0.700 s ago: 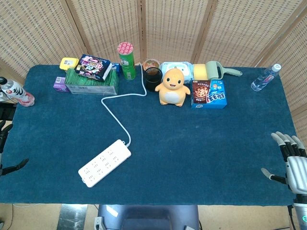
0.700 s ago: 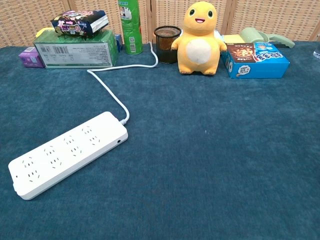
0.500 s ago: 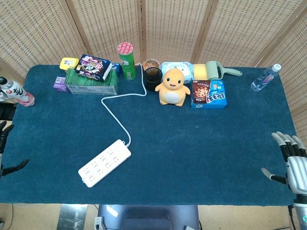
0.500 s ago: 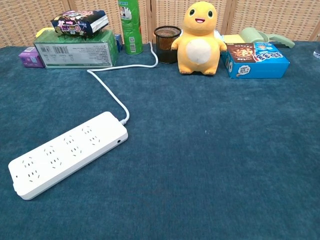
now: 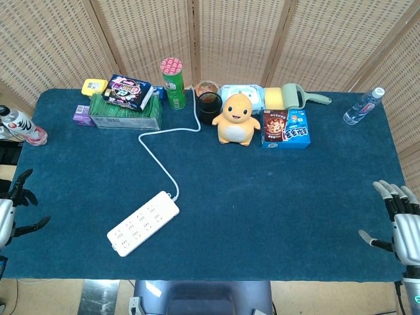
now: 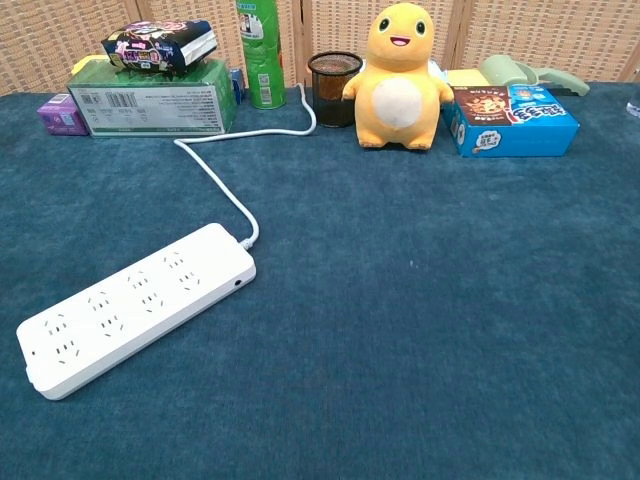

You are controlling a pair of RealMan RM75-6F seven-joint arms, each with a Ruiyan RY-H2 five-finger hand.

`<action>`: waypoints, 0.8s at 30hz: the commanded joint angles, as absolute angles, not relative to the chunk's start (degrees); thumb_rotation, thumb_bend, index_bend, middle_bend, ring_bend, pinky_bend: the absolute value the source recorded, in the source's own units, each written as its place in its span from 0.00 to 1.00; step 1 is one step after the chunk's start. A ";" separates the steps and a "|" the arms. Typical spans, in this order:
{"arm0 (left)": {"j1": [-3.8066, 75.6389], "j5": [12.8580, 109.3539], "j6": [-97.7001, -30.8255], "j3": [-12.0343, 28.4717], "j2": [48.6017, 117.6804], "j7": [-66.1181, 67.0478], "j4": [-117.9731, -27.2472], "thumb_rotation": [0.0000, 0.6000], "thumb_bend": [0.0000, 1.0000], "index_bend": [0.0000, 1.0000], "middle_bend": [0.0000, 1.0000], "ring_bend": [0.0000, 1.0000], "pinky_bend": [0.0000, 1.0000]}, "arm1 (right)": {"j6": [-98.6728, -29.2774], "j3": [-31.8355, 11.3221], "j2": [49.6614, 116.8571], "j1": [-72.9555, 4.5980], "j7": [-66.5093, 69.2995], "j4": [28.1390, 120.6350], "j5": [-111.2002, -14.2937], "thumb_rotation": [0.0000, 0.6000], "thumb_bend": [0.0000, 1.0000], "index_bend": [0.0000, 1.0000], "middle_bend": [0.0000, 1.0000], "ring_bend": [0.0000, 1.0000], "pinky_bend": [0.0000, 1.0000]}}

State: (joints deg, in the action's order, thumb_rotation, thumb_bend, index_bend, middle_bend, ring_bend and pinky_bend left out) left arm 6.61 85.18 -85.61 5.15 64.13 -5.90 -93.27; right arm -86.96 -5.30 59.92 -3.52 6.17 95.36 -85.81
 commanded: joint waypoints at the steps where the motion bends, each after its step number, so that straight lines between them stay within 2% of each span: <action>1: 7.97 86.51 -84.95 5.32 65.62 -6.70 -92.42 1.00 0.05 0.00 1.00 1.00 1.00 | -86.42 -5.37 60.11 -3.67 6.05 95.01 -85.23 1.00 0.00 0.09 0.10 0.12 0.00; 2: 8.47 87.14 -84.90 5.50 66.06 -7.01 -92.41 1.00 0.09 0.00 1.00 1.00 1.00 | -86.08 -5.46 60.20 -3.78 6.04 94.77 -84.83 1.00 0.00 0.09 0.10 0.12 0.00; 4: 9.38 87.83 -83.76 5.30 66.31 -7.87 -93.03 1.00 0.29 0.00 1.00 1.00 1.00 | -85.40 -5.75 60.47 -4.09 6.12 94.26 -84.06 1.00 0.00 0.09 0.10 0.12 0.00; 6: 10.12 87.82 -82.77 5.35 66.28 -6.61 -93.79 1.00 0.60 0.00 1.00 1.00 1.00 | -84.85 -5.99 60.68 -4.36 6.18 93.86 -83.47 1.00 0.00 0.09 0.10 0.12 0.00; 8: 10.88 87.47 -81.48 5.41 66.16 -5.36 -94.97 1.00 0.70 0.00 1.00 1.00 1.00 | -84.39 -6.24 60.86 -4.62 6.14 93.60 -82.95 1.00 0.00 0.09 0.10 0.12 0.00; 11: 12.25 86.90 -79.46 5.68 66.03 -3.19 -96.78 1.00 0.73 0.03 1.00 1.00 1.00 | -83.66 -6.62 61.29 -5.06 5.80 93.22 -82.10 1.00 0.00 0.09 0.10 0.12 0.00; 20: 17.67 82.93 -72.10 7.52 66.90 5.78 -101.66 1.00 0.73 0.24 1.00 1.00 1.00 | -81.03 -7.12 62.80 -6.10 3.89 91.54 -79.30 1.00 0.00 0.08 0.10 0.12 0.00; 24: 19.96 80.78 -69.19 8.14 67.82 10.03 -103.42 1.00 0.73 0.26 1.00 1.00 1.00 | -80.40 -7.29 63.15 -6.32 3.51 90.97 -78.48 1.00 0.00 0.08 0.10 0.12 0.00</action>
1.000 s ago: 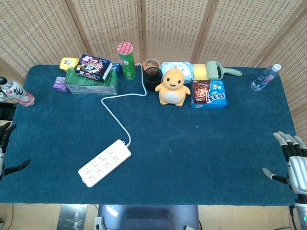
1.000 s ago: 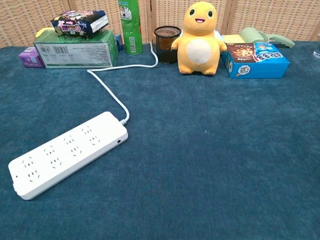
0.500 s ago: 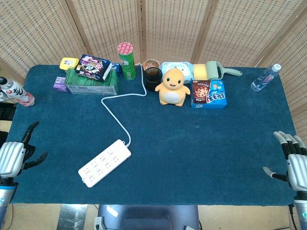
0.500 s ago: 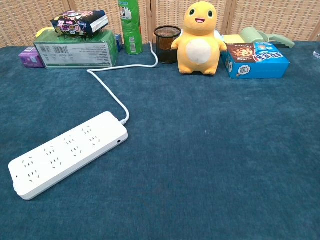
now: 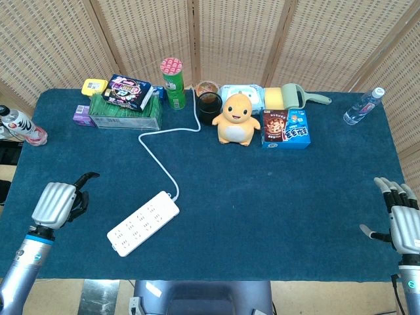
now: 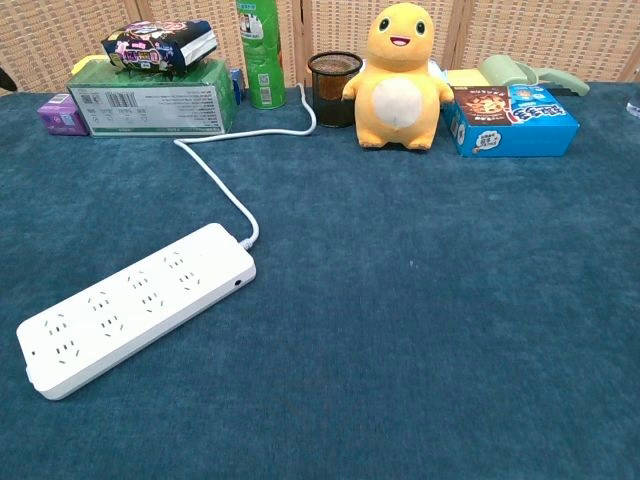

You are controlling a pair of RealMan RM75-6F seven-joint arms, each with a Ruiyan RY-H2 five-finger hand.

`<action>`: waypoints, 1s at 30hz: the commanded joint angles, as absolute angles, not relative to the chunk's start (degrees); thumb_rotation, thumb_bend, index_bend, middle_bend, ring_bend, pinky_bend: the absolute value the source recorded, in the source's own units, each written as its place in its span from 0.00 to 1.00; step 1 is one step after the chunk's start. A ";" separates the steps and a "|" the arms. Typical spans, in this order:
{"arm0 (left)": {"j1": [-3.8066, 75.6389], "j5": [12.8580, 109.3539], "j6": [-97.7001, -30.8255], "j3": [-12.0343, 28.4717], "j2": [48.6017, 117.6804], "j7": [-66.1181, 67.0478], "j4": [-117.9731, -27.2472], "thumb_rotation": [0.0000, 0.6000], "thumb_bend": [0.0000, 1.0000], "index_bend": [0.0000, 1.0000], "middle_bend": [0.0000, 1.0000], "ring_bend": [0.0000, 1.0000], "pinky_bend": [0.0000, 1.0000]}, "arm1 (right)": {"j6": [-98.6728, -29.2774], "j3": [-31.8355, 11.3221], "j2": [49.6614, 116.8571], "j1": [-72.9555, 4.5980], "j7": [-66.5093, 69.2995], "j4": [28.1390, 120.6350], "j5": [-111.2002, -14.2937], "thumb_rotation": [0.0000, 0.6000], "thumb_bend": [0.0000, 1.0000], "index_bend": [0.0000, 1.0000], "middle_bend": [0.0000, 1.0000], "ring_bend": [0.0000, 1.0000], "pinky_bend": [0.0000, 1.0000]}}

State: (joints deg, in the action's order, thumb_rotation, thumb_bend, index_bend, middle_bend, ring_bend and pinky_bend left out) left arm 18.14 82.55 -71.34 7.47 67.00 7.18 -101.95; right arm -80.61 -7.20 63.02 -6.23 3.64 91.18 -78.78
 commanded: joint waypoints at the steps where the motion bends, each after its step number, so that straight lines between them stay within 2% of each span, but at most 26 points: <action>1: 20.64 80.00 -68.23 8.24 68.16 11.33 -103.93 1.00 0.73 0.27 1.00 1.00 1.00 | -80.27 -7.35 63.20 -6.36 3.47 90.85 -78.28 1.00 0.00 0.08 0.10 0.12 0.00; 8: 25.65 73.88 -61.70 8.80 71.63 19.77 -105.69 1.00 0.73 0.30 1.00 1.00 1.00 | -79.65 -7.56 63.32 -6.51 3.37 90.46 -77.37 1.00 0.00 0.08 0.10 0.12 0.00; 14: 29.82 68.80 -58.04 8.74 77.03 26.89 -105.34 1.00 0.73 0.30 1.00 1.00 1.00 | -79.11 -7.72 63.25 -6.59 3.63 90.15 -76.68 1.00 0.00 0.08 0.10 0.12 0.00; 16: 32.07 65.68 -56.18 8.51 81.30 29.86 -103.73 1.00 0.73 0.30 1.00 1.00 1.00 | -78.25 -7.71 63.24 -6.75 4.05 89.83 -76.14 1.00 0.00 0.08 0.10 0.12 0.00; 24: 34.93 59.85 -56.80 6.41 89.47 36.35 -100.42 1.00 0.73 0.30 1.00 1.00 1.00 | -77.40 -7.70 62.94 -6.93 5.58 89.35 -76.05 1.00 0.00 0.08 0.10 0.12 0.00; 30: 35.63 57.73 -59.06 5.72 91.45 38.94 -99.58 1.00 0.73 0.30 1.00 1.00 1.00 | -77.47 -7.96 62.53 -6.82 6.60 89.16 -75.85 1.00 0.00 0.08 0.10 0.12 0.00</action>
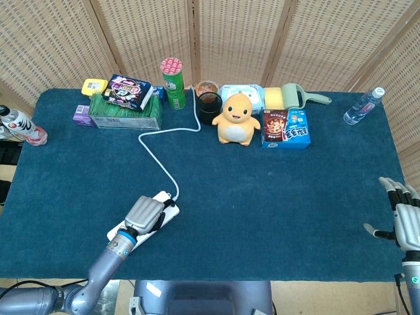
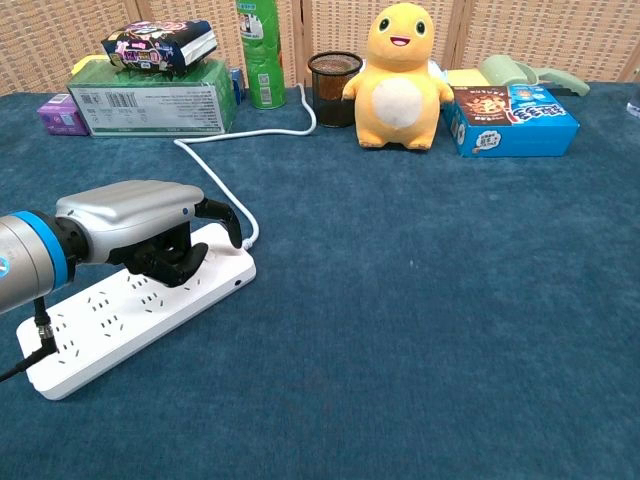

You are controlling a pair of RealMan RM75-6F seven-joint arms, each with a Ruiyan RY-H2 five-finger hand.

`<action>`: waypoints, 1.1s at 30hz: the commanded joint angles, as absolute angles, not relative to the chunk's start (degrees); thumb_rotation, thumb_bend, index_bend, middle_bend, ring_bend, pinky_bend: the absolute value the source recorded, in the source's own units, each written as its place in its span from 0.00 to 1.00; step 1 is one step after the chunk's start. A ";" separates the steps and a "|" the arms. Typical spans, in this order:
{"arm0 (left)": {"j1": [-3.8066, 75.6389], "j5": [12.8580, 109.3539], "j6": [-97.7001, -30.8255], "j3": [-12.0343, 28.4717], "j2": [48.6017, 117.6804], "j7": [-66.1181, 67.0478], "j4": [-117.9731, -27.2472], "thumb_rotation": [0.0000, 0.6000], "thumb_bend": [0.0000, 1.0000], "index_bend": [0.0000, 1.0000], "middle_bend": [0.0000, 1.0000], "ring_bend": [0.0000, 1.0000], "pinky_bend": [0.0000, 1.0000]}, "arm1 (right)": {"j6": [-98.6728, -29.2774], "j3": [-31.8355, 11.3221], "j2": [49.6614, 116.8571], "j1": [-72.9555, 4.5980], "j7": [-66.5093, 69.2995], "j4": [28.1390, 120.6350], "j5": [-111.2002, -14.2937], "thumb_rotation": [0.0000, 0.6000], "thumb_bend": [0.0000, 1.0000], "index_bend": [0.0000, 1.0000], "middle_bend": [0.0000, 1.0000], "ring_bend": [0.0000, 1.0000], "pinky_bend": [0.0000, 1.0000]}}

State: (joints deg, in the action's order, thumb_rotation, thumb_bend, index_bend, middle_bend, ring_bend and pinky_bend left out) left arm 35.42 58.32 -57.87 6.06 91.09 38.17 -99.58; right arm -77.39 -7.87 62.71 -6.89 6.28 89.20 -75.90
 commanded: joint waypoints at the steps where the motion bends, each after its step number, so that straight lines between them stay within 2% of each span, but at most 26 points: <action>1: 35.58 57.74 -59.57 5.63 91.36 39.07 -99.82 1.00 0.73 0.30 1.00 1.00 1.00 | -77.49 -7.99 62.46 -6.80 6.72 89.11 -75.83 1.00 0.00 0.08 0.10 0.12 0.00; 33: 34.94 58.02 -62.06 2.45 89.41 35.40 -99.81 1.00 0.72 0.30 1.00 1.00 1.00 | -77.61 -7.96 62.31 -6.79 6.19 89.55 -75.88 1.00 0.00 0.08 0.10 0.12 0.00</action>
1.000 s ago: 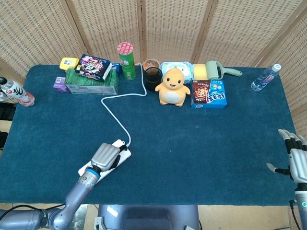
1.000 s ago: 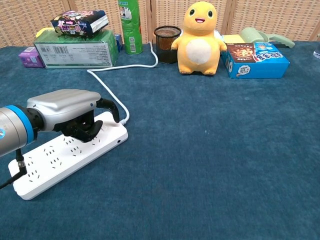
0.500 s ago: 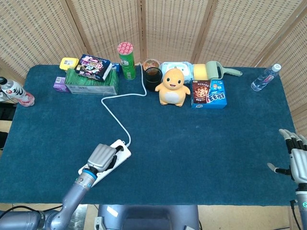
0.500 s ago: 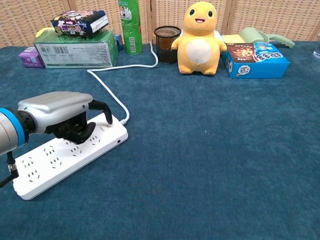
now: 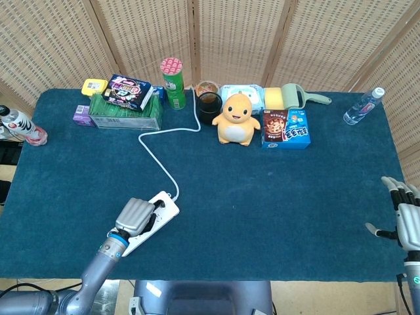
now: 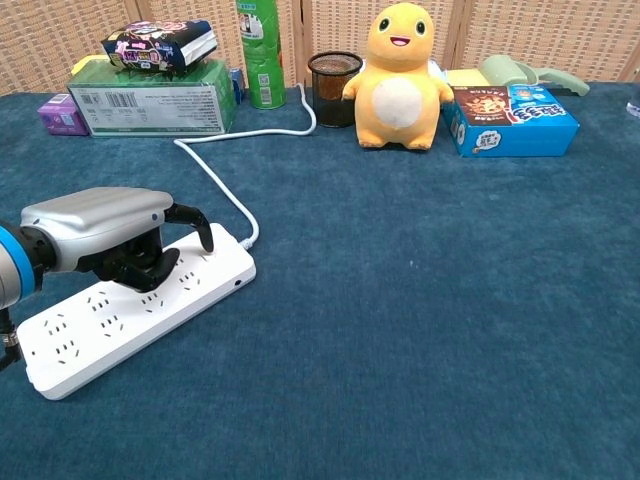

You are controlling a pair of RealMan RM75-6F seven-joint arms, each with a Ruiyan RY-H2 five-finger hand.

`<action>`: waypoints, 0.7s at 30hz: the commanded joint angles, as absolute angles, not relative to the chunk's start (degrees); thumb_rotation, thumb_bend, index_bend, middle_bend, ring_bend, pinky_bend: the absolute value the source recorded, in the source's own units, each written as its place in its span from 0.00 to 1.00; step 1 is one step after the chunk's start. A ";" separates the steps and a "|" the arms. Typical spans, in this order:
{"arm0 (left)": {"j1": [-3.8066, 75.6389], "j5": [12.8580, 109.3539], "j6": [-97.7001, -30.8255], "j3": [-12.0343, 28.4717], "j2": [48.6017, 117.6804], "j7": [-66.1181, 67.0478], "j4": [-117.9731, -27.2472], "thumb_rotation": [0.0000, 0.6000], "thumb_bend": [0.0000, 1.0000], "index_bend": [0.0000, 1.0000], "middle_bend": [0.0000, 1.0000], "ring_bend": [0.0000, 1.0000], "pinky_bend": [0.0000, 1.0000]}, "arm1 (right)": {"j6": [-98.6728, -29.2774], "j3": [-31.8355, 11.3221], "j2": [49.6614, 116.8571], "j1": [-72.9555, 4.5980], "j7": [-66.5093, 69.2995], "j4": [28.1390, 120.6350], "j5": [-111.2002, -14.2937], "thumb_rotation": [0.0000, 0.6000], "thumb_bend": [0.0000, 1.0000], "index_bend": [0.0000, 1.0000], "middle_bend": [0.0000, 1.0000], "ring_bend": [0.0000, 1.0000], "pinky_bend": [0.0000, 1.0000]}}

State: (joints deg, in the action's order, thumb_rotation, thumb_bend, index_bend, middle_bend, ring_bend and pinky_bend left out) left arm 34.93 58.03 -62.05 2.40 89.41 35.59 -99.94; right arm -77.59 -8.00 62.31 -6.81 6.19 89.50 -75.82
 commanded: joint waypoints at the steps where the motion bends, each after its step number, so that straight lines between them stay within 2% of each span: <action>1: 34.99 58.10 -62.03 2.46 89.42 35.31 -99.71 1.00 0.72 0.30 1.00 1.00 1.00 | -77.70 -7.94 62.32 -6.74 6.21 89.54 -75.93 1.00 0.00 0.08 0.10 0.12 0.00; 21: 35.54 57.03 -62.02 2.25 89.78 35.73 -99.04 1.00 0.71 0.30 1.00 1.00 1.00 | -78.17 -8.11 62.18 -6.58 6.37 89.61 -75.94 1.00 0.00 0.08 0.10 0.12 0.00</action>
State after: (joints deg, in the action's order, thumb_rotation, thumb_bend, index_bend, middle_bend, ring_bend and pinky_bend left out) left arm 35.55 57.02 -62.01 2.25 89.79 35.74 -99.03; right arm -78.18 -8.11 62.18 -6.59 6.37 89.61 -75.94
